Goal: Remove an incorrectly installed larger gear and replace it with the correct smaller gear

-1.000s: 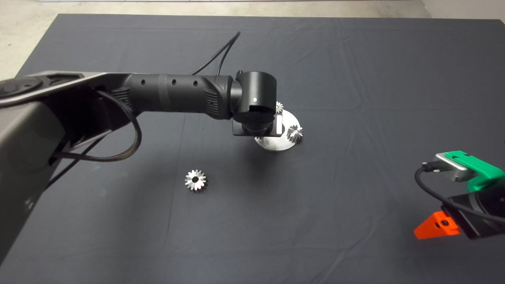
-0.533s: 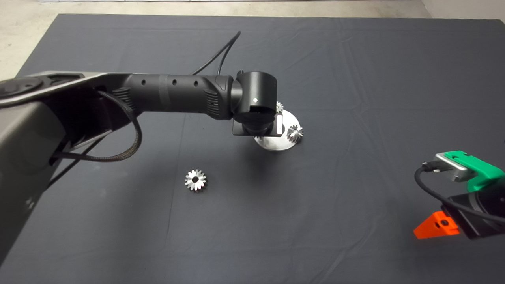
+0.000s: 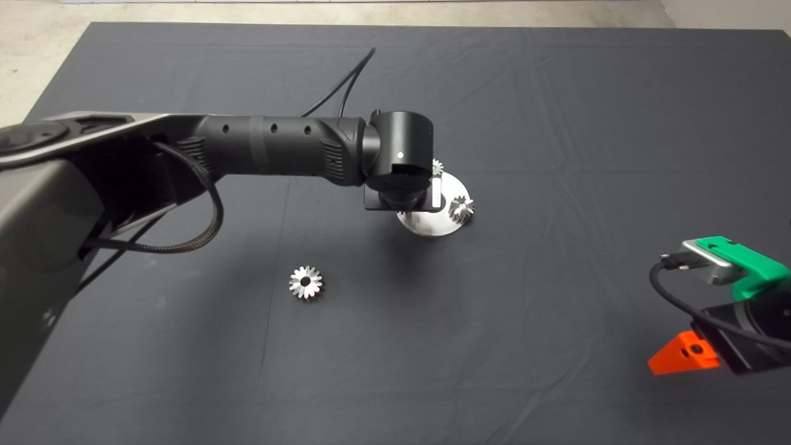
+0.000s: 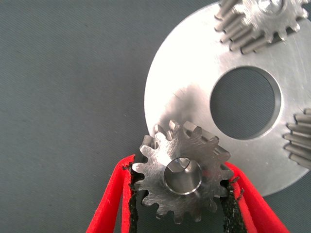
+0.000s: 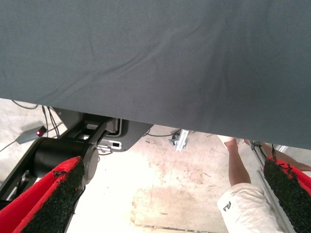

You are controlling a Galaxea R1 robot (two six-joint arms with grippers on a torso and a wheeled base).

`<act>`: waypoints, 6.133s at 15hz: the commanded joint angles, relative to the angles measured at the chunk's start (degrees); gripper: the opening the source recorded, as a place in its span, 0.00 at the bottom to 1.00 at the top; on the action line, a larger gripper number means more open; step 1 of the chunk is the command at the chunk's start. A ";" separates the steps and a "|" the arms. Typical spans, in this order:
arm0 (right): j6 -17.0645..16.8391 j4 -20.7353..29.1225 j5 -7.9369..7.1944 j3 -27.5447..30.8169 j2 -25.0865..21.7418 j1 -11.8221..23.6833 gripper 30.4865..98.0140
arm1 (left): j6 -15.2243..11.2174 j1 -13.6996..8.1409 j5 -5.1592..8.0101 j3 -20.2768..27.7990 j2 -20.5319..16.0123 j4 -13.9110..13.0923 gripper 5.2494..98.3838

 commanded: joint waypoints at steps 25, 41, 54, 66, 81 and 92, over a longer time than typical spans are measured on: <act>-0.15 0.62 -7.16 0.14 -0.19 1.03 0.99 | 1.34 -0.80 0.34 0.03 1.05 1.93 0.30; -0.15 0.62 -7.16 0.14 -0.19 1.03 0.99 | 1.16 -0.63 1.01 0.61 0.97 2.02 0.30; -0.15 0.62 -7.16 0.14 -0.36 1.03 0.99 | 1.07 0.34 1.18 0.55 0.70 2.37 0.32; -0.15 0.62 -7.16 0.14 -0.28 1.03 0.99 | -2.60 -6.58 2.50 12.81 -6.64 -0.40 0.47; -0.15 0.53 -7.16 0.32 0.69 0.94 0.99 | -14.92 -17.94 1.71 49.68 -34.69 -33.13 0.67; -0.11 0.62 -7.16 0.49 0.78 0.85 0.99 | -16.51 -17.94 1.71 50.82 -35.86 -34.28 0.84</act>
